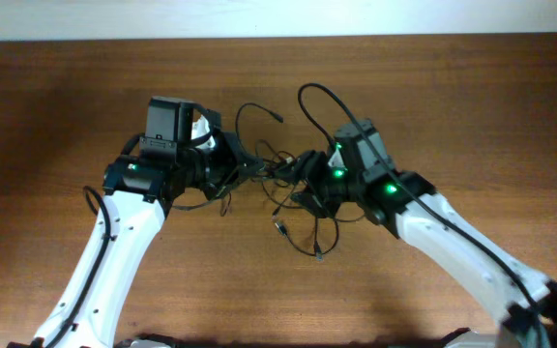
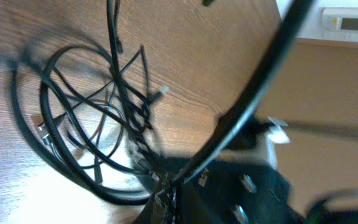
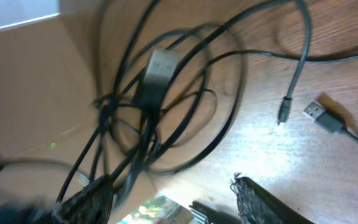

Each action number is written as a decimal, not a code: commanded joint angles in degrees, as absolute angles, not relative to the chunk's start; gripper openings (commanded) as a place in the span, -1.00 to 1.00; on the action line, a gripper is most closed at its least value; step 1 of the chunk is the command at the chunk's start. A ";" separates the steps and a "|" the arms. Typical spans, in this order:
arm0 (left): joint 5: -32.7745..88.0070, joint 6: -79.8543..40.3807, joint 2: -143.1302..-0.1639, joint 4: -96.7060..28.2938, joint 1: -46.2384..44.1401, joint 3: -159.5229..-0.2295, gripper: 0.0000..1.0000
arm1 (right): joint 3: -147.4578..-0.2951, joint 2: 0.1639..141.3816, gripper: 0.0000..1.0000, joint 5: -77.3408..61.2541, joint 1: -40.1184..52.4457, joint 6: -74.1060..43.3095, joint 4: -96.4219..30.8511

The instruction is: Untangle cables

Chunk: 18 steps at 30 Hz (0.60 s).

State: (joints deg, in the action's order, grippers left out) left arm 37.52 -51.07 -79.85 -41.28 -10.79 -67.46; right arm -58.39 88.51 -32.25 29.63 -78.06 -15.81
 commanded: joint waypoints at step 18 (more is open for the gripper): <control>2.15 -52.25 -78.94 -46.63 6.31 -68.20 -1.00 | -58.83 95.81 -0.92 17.10 22.68 -67.94 -56.05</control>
